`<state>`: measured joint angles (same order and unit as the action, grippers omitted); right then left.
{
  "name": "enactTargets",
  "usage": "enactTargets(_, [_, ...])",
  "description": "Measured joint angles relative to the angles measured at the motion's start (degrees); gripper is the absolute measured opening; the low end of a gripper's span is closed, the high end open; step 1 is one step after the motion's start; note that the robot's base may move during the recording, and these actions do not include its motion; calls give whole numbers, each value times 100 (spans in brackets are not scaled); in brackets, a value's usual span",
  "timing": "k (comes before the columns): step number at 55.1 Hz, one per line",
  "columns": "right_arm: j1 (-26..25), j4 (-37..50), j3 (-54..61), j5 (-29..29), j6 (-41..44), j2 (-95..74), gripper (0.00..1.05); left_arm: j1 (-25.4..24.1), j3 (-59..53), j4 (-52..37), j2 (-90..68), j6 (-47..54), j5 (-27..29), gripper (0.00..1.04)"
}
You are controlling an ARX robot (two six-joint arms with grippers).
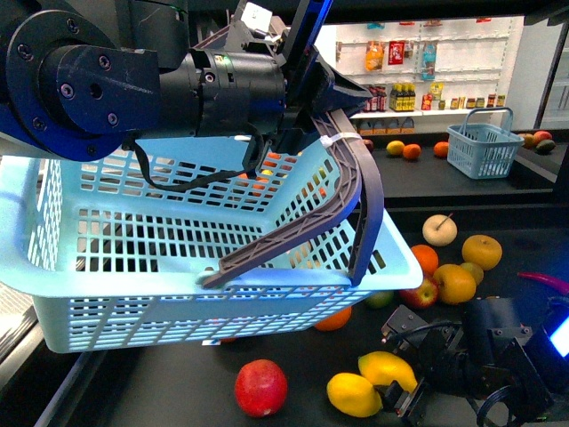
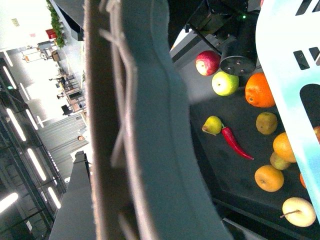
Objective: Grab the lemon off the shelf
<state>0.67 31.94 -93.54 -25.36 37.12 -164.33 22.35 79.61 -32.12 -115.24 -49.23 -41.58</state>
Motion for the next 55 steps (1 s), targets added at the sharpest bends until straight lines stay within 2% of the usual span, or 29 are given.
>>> enactTargets(22, [109, -125, -260, 76, -28, -313, 97, 0, 0, 0, 0, -2, 0, 7])
enactTargets(34, [72, 90, -243, 133, -219, -302, 71, 0, 0, 0, 0, -2, -2, 7])
enactTargets(37, [37, 173, -197, 227, -339, -273, 67, 0, 0, 0, 0, -2, -2, 7])
enactTargets(45, [-144, 431, 103, 341, -658, -17, 65, 0, 0, 0, 0, -2, -2, 7])
enactTargets(55, [-605, 920, 809, 575, -1209, 800, 65, 0, 0, 0, 0, -2, -2, 7])
